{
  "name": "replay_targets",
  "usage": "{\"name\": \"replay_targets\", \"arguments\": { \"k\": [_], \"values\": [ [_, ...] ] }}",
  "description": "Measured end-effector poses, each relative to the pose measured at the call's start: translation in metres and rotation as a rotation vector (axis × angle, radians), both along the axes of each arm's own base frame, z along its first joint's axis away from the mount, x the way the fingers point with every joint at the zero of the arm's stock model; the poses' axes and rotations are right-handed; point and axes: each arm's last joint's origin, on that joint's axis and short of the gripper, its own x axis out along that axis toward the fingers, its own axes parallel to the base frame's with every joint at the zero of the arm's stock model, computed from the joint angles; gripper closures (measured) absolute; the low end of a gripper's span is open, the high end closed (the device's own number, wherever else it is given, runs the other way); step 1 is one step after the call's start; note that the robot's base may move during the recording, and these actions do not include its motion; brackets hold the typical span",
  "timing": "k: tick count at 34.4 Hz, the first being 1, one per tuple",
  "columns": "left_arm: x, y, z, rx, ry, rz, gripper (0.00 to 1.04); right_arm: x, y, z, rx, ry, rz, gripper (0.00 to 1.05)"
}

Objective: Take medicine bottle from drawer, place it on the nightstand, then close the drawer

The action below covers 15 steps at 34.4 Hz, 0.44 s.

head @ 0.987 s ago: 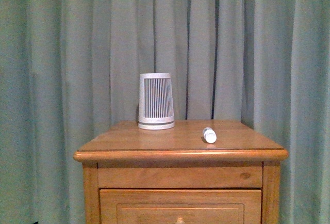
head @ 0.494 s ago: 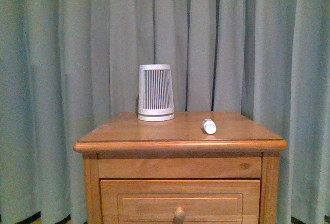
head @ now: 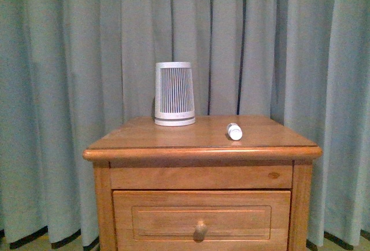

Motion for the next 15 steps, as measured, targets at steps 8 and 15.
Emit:
{"name": "replay_targets", "arguments": {
  "k": [8,15],
  "values": [
    [0.0000,0.0000,0.0000,0.000,0.000,0.000,0.07,0.0000,0.0000,0.0000,0.000,0.000,0.000,0.07],
    [0.0000,0.0000,0.0000,0.000,0.000,0.000,0.07,0.0000,0.0000,0.0000,0.000,0.000,0.000,0.07]
  ]
}}
